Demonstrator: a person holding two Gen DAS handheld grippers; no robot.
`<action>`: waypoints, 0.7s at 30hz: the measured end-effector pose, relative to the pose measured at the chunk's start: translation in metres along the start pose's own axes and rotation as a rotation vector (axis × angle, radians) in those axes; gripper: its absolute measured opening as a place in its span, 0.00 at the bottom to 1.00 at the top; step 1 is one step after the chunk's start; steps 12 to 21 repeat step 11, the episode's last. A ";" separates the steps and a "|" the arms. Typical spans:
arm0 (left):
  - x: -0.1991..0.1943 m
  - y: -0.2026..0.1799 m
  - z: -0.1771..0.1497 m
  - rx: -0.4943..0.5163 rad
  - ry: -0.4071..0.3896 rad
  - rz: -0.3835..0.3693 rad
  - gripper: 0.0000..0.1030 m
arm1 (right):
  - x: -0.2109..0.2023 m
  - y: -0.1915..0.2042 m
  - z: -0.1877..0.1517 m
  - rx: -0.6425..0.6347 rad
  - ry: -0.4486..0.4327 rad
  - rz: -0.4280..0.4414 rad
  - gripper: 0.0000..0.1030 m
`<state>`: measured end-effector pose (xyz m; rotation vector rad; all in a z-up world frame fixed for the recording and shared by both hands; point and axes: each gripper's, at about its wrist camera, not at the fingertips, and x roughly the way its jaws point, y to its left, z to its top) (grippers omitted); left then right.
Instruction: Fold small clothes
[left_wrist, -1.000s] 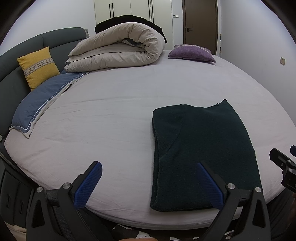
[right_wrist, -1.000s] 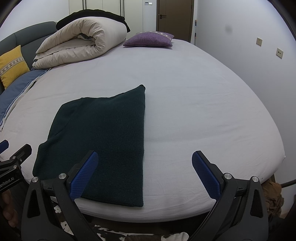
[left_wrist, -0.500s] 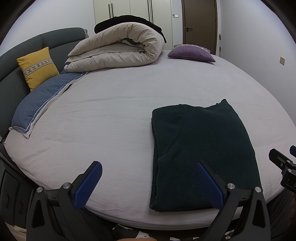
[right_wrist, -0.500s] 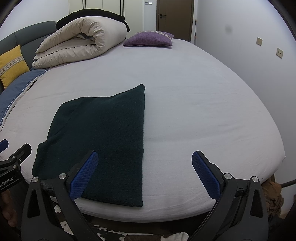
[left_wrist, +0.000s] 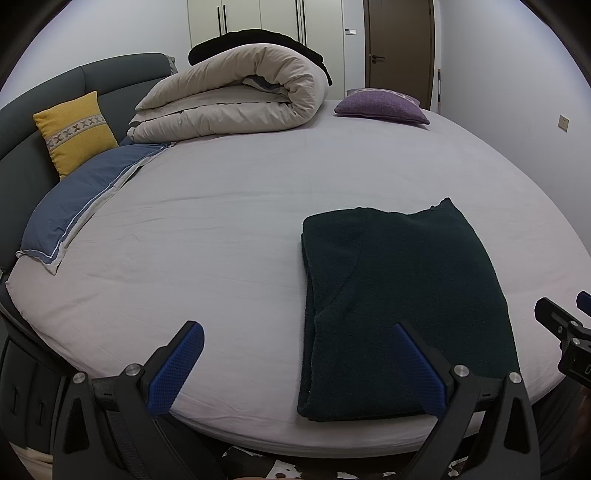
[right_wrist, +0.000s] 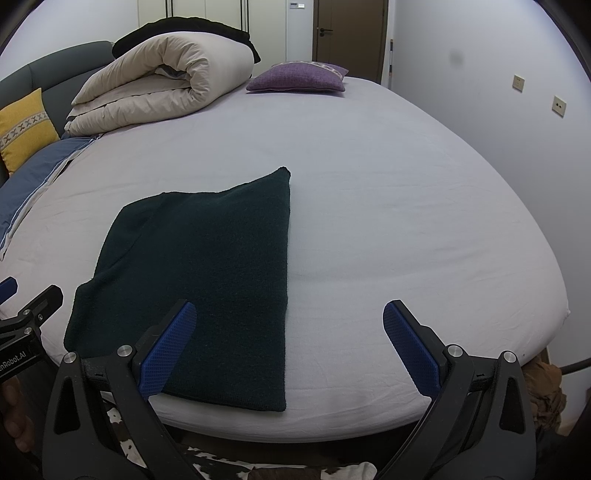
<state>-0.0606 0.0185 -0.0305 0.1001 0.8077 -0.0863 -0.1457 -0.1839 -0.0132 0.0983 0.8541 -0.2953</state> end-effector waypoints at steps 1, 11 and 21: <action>0.000 0.000 0.000 -0.001 0.000 -0.001 1.00 | 0.000 0.000 0.001 -0.001 0.000 0.000 1.00; -0.002 -0.005 -0.003 0.000 -0.003 -0.007 1.00 | -0.004 -0.003 -0.003 -0.003 0.002 0.001 1.00; -0.002 -0.005 -0.003 0.000 -0.003 -0.007 1.00 | -0.004 -0.003 -0.003 -0.003 0.002 0.001 1.00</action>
